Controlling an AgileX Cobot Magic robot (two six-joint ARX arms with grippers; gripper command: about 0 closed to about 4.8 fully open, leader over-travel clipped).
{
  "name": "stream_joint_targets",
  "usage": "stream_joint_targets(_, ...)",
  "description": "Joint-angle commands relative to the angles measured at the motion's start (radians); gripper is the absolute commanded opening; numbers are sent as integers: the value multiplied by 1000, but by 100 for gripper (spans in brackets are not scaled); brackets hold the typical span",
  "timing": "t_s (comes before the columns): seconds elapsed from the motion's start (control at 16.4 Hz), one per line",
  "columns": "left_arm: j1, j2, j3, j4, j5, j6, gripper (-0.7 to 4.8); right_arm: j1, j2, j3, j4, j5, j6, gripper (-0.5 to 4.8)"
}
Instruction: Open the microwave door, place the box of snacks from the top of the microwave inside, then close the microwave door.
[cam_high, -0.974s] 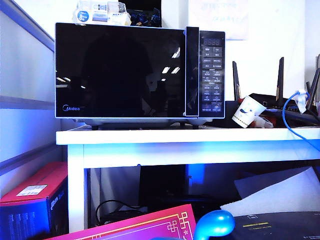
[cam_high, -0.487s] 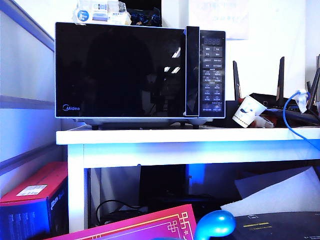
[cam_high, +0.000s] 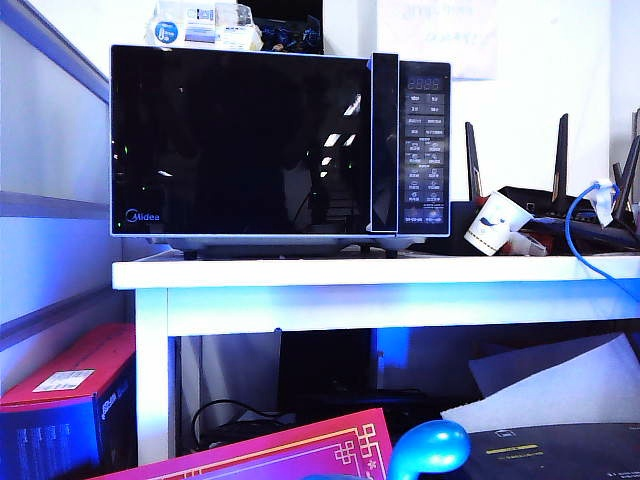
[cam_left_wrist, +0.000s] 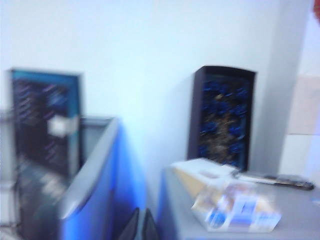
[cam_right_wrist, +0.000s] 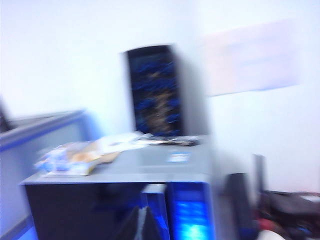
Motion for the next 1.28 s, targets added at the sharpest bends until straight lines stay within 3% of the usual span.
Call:
stream_joint_targets(0.06,0,243,282,-175,163,12,-6,1,197,191,19,-74,-7,-5)
stream_joint_targets(0.24,-2,411,468,-286,193,56,-6,1,356,308,19,-137,-6,-5)
stream_joint_targets(0.37,-2,496,534,-289,231,60,-6,9,487,414,20,-155,-7,-5)
stream_joint_targets(0.91,-36,757,575,-65,355,88,-6,159,1029,855,71,-174,-68,-5)
stream_joint_targets(1.28,-37,864,605,-23,172,116,-6,208,1328,1147,79,-152,-74,-5)
